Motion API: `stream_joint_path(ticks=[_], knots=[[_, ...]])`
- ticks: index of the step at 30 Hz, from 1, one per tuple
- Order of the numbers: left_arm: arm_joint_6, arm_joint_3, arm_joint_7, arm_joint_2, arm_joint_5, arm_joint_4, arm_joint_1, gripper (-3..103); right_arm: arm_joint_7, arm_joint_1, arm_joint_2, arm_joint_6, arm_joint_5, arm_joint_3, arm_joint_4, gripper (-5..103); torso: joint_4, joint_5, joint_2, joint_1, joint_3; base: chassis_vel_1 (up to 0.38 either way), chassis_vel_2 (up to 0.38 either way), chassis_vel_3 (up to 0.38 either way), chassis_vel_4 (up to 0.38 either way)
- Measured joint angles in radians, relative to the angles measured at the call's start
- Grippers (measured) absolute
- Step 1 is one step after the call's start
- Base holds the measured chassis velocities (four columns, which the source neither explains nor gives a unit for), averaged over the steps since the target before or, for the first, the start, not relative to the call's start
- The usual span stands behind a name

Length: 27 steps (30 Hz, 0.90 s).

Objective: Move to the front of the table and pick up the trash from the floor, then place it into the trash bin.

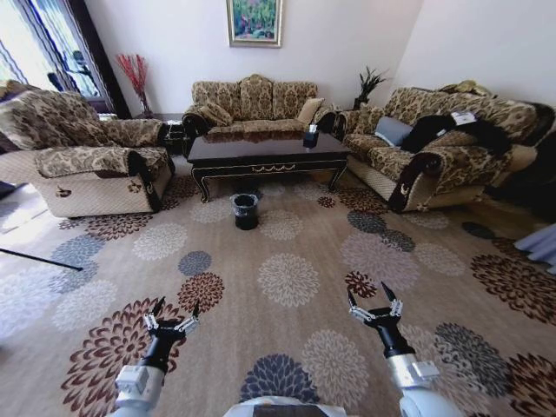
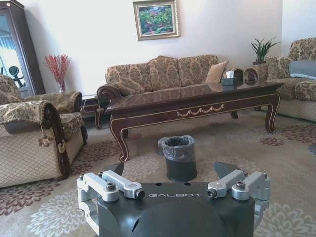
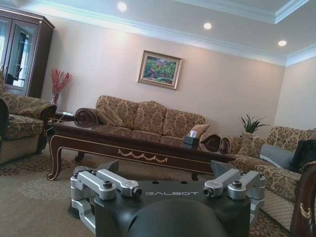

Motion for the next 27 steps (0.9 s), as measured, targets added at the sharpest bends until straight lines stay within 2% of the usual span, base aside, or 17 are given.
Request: stream_joint_path(ticks=[27], knots=[[0.0,0.0,0.0,0.0,0.0,0.0,0.0,100,0.0,0.0,0.0,0.0,0.0,0.0,0.0,100,0.0,0.0,0.121,0.052,0.069,0.0,0.0,0.0,0.0]])
